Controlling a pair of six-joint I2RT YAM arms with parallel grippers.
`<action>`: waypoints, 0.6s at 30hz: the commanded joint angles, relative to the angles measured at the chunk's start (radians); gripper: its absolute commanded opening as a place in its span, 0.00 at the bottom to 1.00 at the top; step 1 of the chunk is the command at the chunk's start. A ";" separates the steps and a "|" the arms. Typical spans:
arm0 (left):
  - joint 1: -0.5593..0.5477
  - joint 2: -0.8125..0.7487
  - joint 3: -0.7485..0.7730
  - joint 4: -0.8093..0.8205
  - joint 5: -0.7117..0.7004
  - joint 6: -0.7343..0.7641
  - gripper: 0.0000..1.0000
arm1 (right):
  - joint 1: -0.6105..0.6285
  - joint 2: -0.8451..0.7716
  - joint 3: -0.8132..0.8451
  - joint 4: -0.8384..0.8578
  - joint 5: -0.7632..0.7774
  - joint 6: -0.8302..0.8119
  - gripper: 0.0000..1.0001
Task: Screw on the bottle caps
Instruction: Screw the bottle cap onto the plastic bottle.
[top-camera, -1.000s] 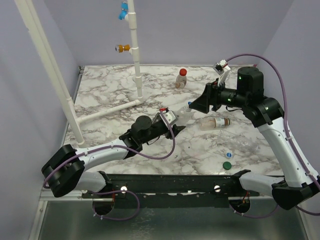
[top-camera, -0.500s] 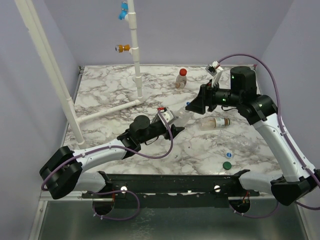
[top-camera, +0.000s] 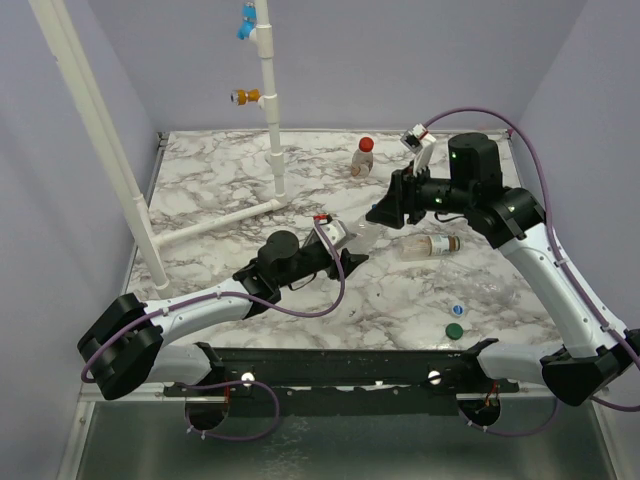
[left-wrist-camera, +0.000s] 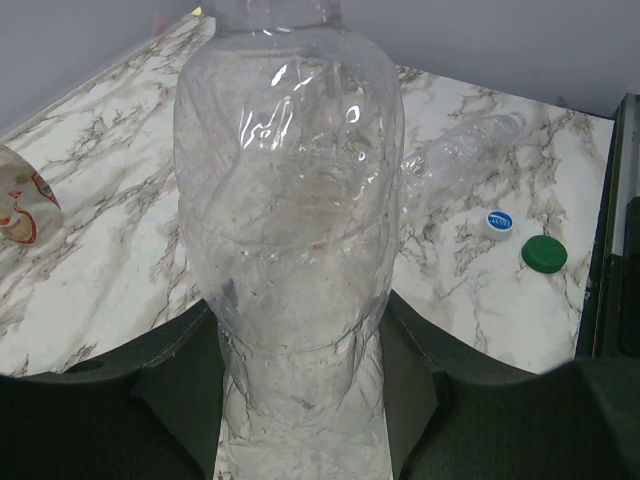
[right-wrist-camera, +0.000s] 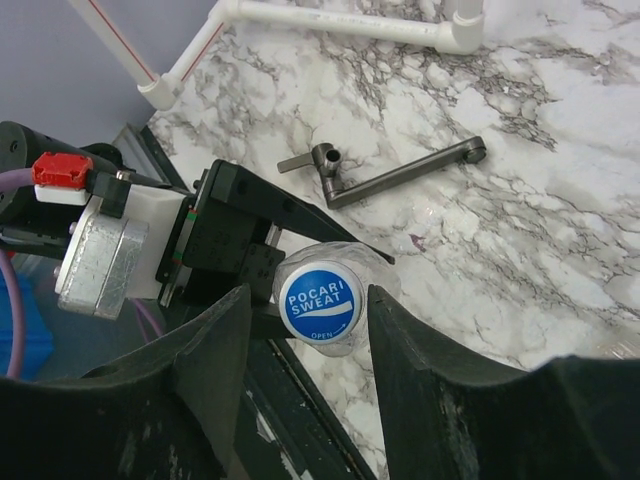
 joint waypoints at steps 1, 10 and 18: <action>0.008 -0.020 -0.011 0.011 0.034 -0.010 0.00 | 0.008 -0.014 0.031 -0.007 0.051 0.002 0.55; 0.008 -0.015 -0.005 0.011 0.039 -0.010 0.00 | 0.007 -0.028 0.029 0.008 0.115 0.022 0.56; 0.010 -0.012 -0.006 0.011 0.038 -0.012 0.00 | 0.008 -0.020 0.028 0.017 0.072 0.034 0.53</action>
